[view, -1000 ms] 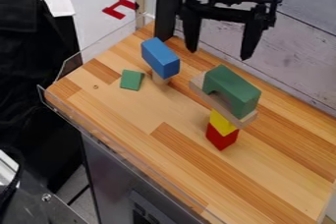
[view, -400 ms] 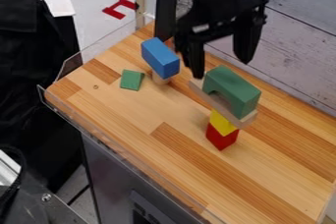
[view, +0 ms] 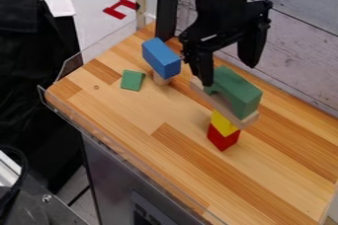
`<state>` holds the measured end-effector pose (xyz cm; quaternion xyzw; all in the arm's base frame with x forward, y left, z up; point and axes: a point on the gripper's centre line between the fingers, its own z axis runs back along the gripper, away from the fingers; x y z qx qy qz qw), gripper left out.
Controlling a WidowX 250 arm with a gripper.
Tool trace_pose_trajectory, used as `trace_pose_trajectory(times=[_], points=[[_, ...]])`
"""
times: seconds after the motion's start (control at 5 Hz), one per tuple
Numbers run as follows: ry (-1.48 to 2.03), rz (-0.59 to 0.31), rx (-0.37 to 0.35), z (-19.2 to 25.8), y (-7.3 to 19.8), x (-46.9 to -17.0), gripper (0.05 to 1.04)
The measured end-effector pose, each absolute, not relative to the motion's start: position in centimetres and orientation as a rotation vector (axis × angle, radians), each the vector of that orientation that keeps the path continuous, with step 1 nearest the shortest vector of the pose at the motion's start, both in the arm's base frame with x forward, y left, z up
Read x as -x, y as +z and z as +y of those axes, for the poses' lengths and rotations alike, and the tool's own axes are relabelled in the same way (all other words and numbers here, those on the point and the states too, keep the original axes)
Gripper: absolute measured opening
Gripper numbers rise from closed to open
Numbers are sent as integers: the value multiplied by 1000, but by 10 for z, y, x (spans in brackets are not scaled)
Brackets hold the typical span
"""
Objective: Move the green arch to the left side of the table.
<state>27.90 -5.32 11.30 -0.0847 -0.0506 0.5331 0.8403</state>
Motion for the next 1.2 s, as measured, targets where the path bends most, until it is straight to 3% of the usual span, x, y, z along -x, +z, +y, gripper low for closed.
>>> trace_pose_trajectory(times=[0.4, 0.8, 1.0, 1.2], points=[[1147, -99, 211, -58, 108, -285, 998], [1148, -61, 192, -60, 96, -288, 998], [1146, -39, 173, -60, 90, -286, 950], [1148, -20, 165, -61, 84, -287, 757]])
